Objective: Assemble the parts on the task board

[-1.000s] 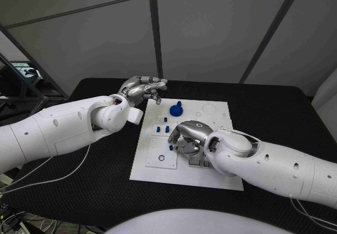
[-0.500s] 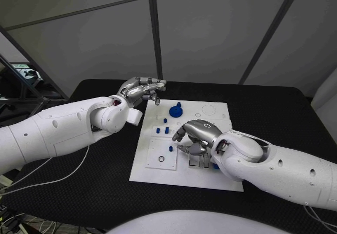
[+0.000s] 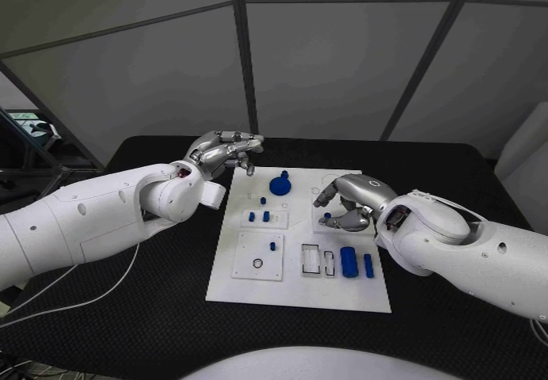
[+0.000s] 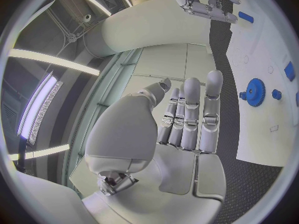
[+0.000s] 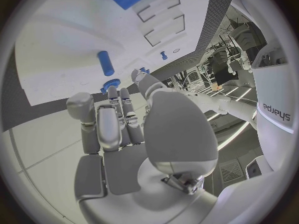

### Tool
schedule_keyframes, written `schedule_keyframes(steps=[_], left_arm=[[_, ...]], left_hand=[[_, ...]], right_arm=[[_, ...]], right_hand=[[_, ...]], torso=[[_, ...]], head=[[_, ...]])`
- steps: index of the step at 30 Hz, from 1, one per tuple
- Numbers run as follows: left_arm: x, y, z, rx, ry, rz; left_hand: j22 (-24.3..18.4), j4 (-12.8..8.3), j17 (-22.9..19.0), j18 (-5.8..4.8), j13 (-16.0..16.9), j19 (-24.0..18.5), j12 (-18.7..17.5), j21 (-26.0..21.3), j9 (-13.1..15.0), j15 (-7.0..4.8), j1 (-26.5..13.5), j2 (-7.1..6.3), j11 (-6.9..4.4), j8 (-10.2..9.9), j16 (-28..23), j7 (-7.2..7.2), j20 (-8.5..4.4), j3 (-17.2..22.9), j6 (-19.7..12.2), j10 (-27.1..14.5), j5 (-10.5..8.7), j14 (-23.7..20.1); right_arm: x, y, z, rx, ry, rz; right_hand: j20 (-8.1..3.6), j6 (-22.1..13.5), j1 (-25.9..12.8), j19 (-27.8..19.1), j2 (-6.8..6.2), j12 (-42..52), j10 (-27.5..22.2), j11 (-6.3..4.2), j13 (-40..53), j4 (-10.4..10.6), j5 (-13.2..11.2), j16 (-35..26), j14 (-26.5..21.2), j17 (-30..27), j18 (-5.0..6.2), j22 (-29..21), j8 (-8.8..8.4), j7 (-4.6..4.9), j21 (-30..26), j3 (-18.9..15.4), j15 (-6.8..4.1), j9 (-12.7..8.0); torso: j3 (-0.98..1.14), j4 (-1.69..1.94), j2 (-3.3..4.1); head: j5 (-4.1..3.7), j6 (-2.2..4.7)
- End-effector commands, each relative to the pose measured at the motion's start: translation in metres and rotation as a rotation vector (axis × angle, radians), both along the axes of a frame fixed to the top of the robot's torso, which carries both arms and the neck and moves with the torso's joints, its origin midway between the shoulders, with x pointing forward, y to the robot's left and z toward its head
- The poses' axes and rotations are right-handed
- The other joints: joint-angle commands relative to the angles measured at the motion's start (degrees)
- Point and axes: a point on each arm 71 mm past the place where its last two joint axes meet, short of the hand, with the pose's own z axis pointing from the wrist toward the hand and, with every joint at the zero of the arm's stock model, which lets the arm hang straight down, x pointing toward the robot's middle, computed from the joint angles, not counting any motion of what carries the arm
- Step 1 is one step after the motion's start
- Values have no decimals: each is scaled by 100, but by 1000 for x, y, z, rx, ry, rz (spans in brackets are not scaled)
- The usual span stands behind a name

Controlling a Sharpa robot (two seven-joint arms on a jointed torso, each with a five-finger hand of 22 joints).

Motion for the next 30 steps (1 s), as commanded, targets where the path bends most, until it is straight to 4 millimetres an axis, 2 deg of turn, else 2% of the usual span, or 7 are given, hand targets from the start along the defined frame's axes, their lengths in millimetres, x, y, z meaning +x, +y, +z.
schedule_keyframes(steps=[1,12,20,30], left_arm=[[0,-2,1,-5,-4,-14],[0,-1,0,-5,-3,-14],[0,-1,0,-5,-3,-14],[0,-1,0,-5,-2,-15]], left_hand=[[-8,-2,-5,289,-7,-31,-6,-35,-8,7,4,62,4,-8,-8,6,-3,-28,-51,-45,-19,-22],[-8,-2,-5,289,-7,-31,-6,-35,-8,7,4,62,4,-8,-8,6,-3,-28,-51,-45,-19,-22],[-8,-2,-5,289,-7,-31,-6,-35,-8,7,4,62,4,-8,-8,6,-3,-28,-51,-45,-19,-22],[-13,-2,-12,289,-7,-29,-3,-41,-8,8,13,67,5,-5,-5,8,-1,-35,-55,-48,-19,-24]], right_arm=[[4,-6,-4,-53,47,-28],[10,-11,-9,-101,61,-41],[13,-10,-13,-128,85,-41],[13,-5,-13,-124,85,-28]], right_hand=[[21,-66,140,-55,33,78,-118,6,8,18,-21,-40,85,-56,7,-52,-20,-37,-44,-181,45,-8],[32,-88,293,-74,145,190,-206,17,10,28,-2,-75,71,-130,14,-98,-12,-56,-81,-320,52,-4],[-12,132,467,58,384,452,96,-66,17,56,-23,-1,110,-30,-16,67,59,8,22,-157,-11,21],[-66,209,466,169,398,534,404,-131,1,120,-54,59,137,40,-48,228,42,12,129,5,-66,11]], torso=[[-4,6,4],[-12,10,13],[-10,7,12],[-7,11,10]], head=[[-33,22],[-49,31],[-41,6],[-42,-7]])
